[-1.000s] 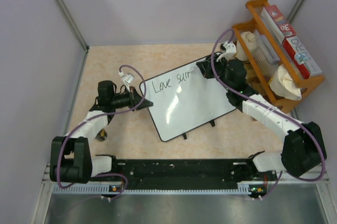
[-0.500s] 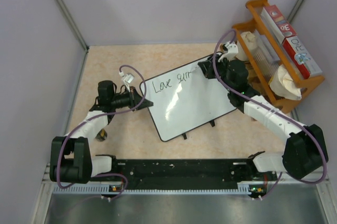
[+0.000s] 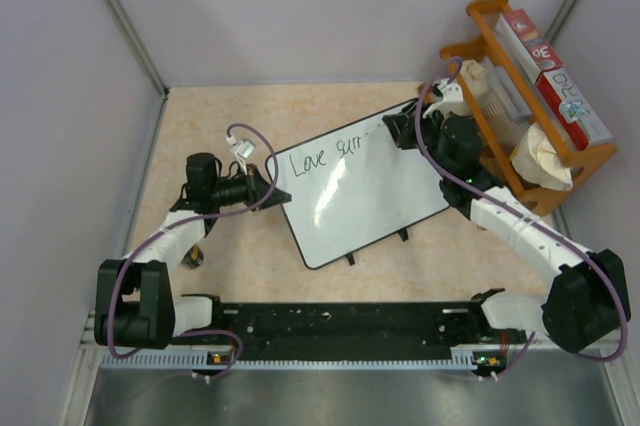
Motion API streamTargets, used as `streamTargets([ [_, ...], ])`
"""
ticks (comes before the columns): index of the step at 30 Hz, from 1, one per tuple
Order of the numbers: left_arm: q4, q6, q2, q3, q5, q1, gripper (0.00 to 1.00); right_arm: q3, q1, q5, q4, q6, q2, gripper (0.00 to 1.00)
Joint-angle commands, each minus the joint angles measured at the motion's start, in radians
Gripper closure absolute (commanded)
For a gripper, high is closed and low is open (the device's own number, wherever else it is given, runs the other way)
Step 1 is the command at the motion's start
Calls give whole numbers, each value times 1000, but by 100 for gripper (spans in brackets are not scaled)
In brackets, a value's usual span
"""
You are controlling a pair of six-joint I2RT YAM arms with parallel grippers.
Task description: Write a sentence on the whiteboard
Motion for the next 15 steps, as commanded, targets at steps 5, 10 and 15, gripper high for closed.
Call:
streamTargets([
  [5,-17,233,6,-18,-124,-25,100,27,-24,6,42,7,30,100],
  [10,-17,233,5,-18,-125,-25,100,35,-24,1,55,13,53,100],
  [15,-17,233,5,-18,-124,-25,100,41,-24,-5,64,19,79,100],
])
